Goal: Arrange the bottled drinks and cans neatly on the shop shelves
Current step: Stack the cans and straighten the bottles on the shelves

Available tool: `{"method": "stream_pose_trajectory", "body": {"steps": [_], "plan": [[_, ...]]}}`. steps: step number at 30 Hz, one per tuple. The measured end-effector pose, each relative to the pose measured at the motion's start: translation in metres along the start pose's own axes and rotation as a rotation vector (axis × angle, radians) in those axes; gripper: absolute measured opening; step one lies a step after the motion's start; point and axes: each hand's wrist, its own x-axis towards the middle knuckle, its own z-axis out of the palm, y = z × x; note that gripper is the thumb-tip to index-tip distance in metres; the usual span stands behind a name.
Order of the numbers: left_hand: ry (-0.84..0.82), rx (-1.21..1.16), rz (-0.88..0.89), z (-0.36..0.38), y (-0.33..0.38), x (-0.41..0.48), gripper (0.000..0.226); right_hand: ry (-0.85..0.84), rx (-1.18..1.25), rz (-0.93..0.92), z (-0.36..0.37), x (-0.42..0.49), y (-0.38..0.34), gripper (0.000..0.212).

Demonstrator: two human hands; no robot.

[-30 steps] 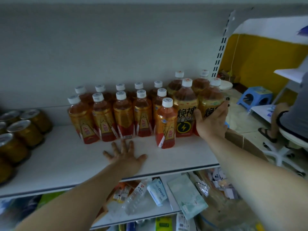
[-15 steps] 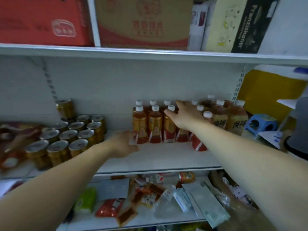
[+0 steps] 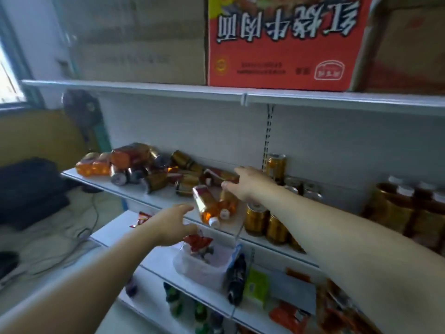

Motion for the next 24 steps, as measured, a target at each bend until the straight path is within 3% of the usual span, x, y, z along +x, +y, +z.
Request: {"method": "stream_pose_trajectory", "body": {"steps": [5, 13, 19, 24], "plan": [[0.031, 0.040, -0.144, -0.019, -0.078, 0.018, 0.069, -0.053, -0.033, -0.110, 0.041, 0.061, -0.060, 0.073], [0.044, 0.079, -0.271, -0.056, -0.157, 0.099, 0.071, -0.139, 0.027, -0.120, 0.093, 0.182, -0.104, 0.079], [0.130, 0.077, -0.360, -0.098, -0.209, 0.152, 0.072, -0.102, 0.108, -0.140, 0.102, 0.256, -0.138, 0.078], [0.202, 0.098, -0.299, -0.134, -0.248, 0.197, 0.068, -0.068, 0.097, -0.156, 0.106, 0.310, -0.178, 0.072]]}}
